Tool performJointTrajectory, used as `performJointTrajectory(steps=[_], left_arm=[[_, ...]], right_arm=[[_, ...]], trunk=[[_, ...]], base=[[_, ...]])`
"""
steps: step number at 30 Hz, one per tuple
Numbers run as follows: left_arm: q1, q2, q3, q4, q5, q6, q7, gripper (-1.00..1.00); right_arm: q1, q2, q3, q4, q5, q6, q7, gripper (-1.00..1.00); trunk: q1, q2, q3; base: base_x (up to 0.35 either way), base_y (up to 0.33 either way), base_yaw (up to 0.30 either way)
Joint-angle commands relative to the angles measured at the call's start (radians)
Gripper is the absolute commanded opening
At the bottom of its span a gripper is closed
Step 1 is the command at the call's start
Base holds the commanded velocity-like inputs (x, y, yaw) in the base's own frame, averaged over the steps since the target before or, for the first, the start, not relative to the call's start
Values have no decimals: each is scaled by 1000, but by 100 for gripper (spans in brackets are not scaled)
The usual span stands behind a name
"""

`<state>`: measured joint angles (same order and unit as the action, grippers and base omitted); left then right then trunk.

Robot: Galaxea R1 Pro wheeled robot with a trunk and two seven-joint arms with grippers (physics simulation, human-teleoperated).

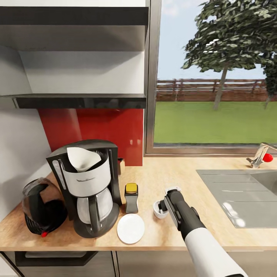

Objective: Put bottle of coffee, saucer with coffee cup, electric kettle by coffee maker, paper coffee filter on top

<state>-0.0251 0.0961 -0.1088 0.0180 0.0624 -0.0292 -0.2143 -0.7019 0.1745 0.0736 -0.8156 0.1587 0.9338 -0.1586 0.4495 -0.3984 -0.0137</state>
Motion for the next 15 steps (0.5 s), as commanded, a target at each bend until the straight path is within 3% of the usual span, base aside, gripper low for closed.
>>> performJointTrajectory(steps=[1, 15], left_arm=[[-1, 0, -8, 2, 7, -3, -3, 100], [-1, -1, -8, 2, 7, -3, -3, 100]], right_arm=[[-1, 0, 2, 6, 3, 5, -1, 100], [-1, 0, 2, 20, 2, 5, 0, 100]], trunk=[[1, -2, -1], [1, -2, -1]], base=[[0, 0, 0], [0, 0, 0]])
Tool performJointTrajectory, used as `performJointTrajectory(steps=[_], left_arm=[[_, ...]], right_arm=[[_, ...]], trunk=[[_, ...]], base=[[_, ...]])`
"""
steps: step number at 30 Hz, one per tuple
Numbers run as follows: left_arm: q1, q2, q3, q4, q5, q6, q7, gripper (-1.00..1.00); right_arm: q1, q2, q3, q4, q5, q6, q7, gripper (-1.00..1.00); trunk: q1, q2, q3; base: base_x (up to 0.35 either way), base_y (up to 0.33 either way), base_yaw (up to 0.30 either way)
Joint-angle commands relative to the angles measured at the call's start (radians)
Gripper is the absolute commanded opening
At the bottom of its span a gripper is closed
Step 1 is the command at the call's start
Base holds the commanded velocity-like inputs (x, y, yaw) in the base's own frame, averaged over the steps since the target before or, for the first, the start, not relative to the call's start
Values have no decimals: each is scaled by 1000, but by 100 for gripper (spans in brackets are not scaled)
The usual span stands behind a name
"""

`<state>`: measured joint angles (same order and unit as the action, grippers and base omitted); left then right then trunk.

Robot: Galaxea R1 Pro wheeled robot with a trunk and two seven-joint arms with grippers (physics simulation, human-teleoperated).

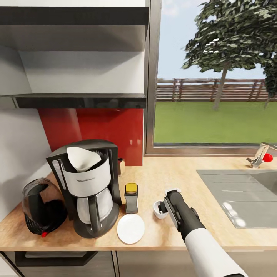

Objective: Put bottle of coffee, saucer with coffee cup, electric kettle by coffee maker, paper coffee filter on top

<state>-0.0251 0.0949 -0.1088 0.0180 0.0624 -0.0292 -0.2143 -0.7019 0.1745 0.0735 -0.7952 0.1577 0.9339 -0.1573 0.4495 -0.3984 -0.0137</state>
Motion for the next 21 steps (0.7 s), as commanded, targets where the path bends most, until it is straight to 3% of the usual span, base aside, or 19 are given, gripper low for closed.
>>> performJointTrajectory(steps=[1, 15, 16, 21], left_arm=[[-1, 0, -8, 2, 7, -3, -3, 100], [-1, 0, -8, 2, 7, -3, -3, 100], [-1, 0, -8, 2, 7, -3, -3, 100], [-1, 0, -8, 2, 7, -3, -3, 100]], right_arm=[[-1, 0, 2, 0, 3, 5, -1, 100], [-1, 0, 2, 0, 3, 5, -1, 100], [-1, 0, 2, 0, 3, 5, -1, -100], [-1, 0, 2, -1, 3, 5, -1, -100]], trunk=[[1, -2, -1], [1, -2, -1], [1, -2, -1], [1, -2, -1]], base=[[0, 0, 0], [0, 0, 0], [0, 0, 0], [0, 0, 0]])
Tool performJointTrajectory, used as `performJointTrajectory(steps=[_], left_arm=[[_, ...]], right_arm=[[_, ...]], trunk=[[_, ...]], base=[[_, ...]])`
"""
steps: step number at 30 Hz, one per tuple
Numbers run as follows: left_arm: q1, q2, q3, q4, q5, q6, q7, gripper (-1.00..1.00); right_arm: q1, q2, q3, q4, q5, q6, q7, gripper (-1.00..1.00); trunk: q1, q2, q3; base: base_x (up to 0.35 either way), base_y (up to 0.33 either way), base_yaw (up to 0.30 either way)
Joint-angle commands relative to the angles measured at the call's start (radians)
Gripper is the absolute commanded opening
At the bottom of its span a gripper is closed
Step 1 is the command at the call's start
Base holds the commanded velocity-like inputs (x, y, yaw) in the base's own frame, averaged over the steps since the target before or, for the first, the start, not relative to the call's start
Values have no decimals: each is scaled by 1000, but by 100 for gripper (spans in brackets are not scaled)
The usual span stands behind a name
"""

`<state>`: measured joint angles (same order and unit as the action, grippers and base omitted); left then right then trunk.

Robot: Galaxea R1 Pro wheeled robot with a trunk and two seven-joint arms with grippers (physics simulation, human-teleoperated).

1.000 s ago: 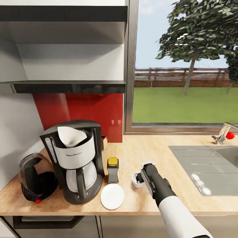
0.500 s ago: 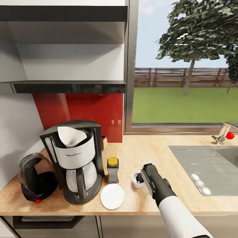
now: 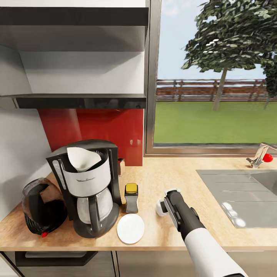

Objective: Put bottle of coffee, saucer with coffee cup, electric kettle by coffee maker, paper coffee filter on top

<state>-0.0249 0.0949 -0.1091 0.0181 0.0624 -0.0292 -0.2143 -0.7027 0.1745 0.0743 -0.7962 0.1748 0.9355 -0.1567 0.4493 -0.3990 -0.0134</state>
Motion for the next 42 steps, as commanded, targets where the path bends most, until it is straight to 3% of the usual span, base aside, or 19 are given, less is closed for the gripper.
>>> performJointTrajectory(steps=[1, 34, 42], left_arm=[[-1, 0, -8, 2, 7, -3, -3, 100], [-1, 0, -9, 0, 7, -3, -3, 100], [-1, 0, -9, -1, 7, -3, -3, 100]], right_arm=[[0, 0, 1, 0, -14, 3, -1, -100], [0, 0, 1, -16, -14, 6, -3, -100], [0, 0, 1, -121, -14, 11, -3, -100]], trunk=[[1, -1, -2], [1, -1, -2], [1, -1, -2]], base=[[0, 0, 0], [0, 0, 0], [0, 0, 0]])
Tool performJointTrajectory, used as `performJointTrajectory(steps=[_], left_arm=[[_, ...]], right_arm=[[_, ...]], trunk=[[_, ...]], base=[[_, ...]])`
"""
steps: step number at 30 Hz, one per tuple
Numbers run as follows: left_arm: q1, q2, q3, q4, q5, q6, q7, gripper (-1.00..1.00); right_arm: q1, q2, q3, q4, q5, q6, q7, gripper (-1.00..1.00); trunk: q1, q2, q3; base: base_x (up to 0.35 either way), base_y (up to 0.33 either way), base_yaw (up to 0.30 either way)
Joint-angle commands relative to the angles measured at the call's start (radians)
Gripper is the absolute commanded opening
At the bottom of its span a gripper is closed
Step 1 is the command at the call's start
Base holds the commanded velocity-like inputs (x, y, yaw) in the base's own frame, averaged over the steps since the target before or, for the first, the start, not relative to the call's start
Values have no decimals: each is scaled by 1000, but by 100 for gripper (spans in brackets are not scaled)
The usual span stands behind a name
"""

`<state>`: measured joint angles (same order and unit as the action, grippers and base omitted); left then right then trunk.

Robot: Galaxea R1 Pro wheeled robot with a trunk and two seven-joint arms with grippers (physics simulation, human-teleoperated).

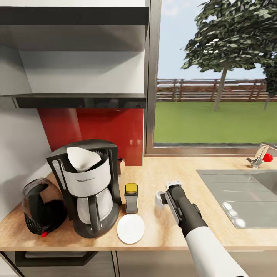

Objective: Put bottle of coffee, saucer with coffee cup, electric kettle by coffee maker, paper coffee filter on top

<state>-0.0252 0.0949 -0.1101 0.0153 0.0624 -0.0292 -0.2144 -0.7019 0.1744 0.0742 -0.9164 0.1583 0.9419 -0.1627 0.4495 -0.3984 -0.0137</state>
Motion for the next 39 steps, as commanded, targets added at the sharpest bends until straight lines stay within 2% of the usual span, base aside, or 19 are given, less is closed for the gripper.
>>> performJointTrajectory(steps=[1, 9, 23, 39], left_arm=[[-1, 0, -8, 1, 7, -3, -3, 100], [-1, 0, -8, 0, 7, -3, -2, 100], [-1, -2, -6, 0, 7, -2, -2, 100], [-1, 3, -3, -4, 7, -3, -2, 100]], right_arm=[[-1, 0, 1, -6, 3, 5, 3, -100], [-1, 0, 1, -15, 4, 6, 3, -100], [-1, 0, 2, -13, 6, 6, 2, -100], [-1, 0, 3, -12, 6, 6, 2, -100]], trunk=[[1, -2, -1], [1, -2, -1], [1, -2, -1], [1, -2, -1]], base=[[0, 0, 0], [-62, 0, 0], [-292, 0, 0], [-17, 0, 6]])
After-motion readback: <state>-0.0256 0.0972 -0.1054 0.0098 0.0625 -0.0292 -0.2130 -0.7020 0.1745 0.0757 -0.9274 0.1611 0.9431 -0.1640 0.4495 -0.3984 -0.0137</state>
